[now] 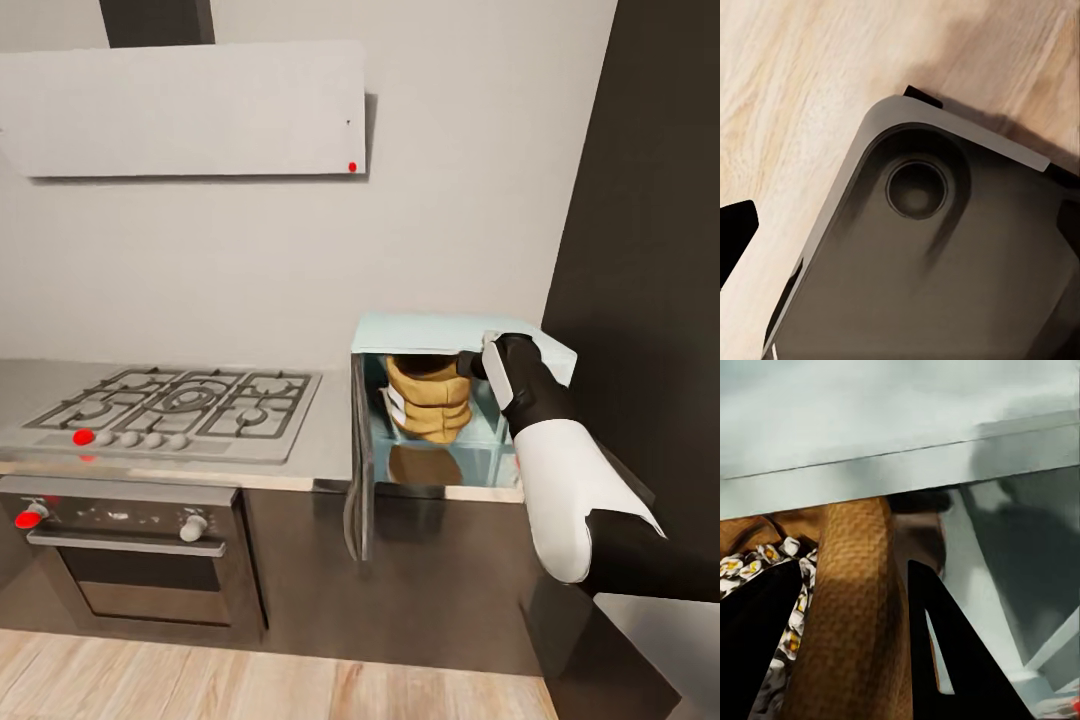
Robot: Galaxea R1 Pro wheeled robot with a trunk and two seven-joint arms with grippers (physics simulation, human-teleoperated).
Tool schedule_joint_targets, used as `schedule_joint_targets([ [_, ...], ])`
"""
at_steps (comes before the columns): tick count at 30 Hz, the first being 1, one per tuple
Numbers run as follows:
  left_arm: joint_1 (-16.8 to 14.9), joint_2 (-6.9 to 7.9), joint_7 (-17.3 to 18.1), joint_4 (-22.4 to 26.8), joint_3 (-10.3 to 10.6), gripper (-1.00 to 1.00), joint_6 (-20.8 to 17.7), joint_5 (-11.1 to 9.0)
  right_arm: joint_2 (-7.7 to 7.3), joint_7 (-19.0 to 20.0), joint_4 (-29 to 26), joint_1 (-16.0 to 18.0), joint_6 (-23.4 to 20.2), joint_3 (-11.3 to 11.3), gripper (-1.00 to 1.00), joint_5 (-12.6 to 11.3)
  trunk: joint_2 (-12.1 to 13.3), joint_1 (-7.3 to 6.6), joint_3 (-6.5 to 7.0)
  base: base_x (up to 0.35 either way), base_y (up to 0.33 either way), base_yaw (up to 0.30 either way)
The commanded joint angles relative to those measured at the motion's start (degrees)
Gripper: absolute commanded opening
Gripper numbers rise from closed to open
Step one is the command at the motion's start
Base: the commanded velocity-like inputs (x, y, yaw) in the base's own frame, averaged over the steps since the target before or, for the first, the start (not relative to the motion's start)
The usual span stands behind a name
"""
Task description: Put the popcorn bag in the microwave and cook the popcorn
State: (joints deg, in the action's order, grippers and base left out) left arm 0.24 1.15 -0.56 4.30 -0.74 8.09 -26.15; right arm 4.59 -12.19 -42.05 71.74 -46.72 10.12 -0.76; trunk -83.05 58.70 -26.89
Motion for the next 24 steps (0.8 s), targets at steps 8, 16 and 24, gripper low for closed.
schedule_joint_targets([
  [8, 0.02, 0.0, -0.06, 0.1, -0.05, 1.0, 0.17, -0.04, 0.13, -0.11, -0.76, 0.07, -0.26, 0.17, -1.0, -0.46, -0.03, 0.03, -0.04, 0.056, 0.0, 0.0],
  [16, 0.02, 0.0, -0.03, 0.1, -0.05, 1.0, 0.19, -0.04, 0.15, 0.05, -0.76, 0.07, -0.31, 0.17, 1.0, -0.53, -0.03, 0.03, -0.04, 0.0, 0.0, 0.0],
  [24, 0.02, -0.09, -0.03, 0.1, -0.12, 1.0, 0.35, 0.14, 0.15, 0.28, -1.43, 0.09, -0.9, 0.17, 1.0, -0.15, -0.03, 0.03, -0.04, -0.227, 0.0, 0.0],
])
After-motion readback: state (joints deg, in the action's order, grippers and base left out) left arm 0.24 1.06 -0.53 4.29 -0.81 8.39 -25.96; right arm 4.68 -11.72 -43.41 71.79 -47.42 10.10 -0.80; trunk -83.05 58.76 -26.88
